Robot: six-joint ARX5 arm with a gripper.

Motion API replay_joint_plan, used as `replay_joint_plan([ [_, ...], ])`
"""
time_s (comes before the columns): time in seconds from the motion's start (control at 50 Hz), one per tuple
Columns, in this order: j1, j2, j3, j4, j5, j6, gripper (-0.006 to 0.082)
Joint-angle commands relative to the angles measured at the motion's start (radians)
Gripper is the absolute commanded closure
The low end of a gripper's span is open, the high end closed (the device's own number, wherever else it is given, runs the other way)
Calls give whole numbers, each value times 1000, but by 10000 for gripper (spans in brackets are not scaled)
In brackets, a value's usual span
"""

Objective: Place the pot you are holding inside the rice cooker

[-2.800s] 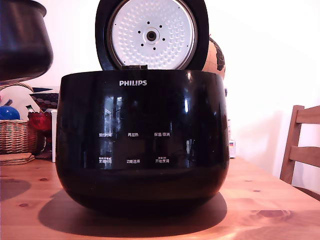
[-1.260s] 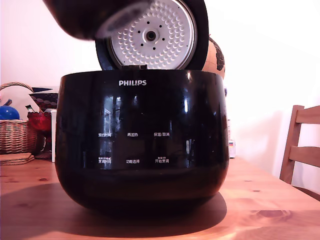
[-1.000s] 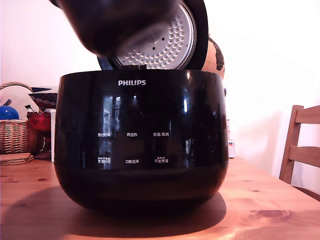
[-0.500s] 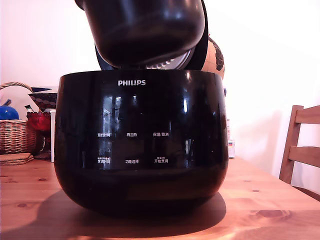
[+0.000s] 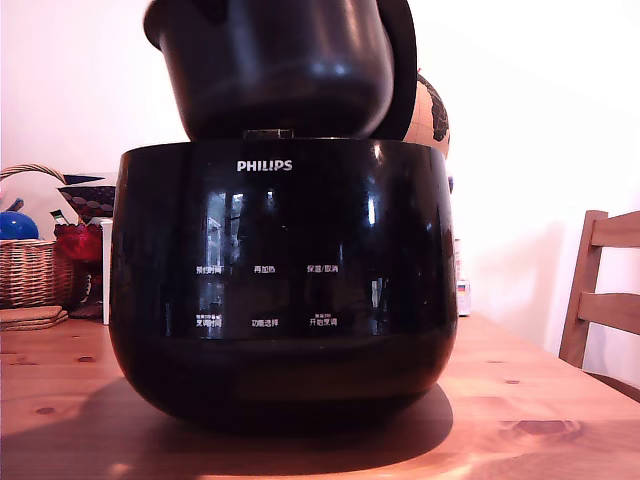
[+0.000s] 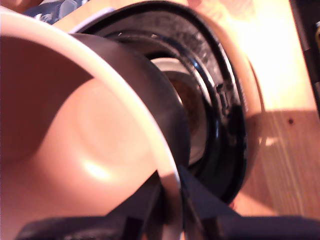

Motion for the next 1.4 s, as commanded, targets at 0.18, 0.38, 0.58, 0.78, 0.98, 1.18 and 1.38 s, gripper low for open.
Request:
replay_joint_plan([
  [0.18, 31, 27, 24, 10, 56, 9, 791],
  [0.38, 52, 51, 24, -19, 63, 9, 791],
  [0.58, 56, 81, 24, -23, 83, 9, 791],
  [0.78, 56, 97, 24, -16, 100, 9, 791],
  [0.98, 56, 107, 24, -15, 105, 9, 791],
  [1.18, 49, 143, 24, -11, 129, 9, 791],
  [1.38, 39, 158, 24, 1, 130, 9, 791],
])
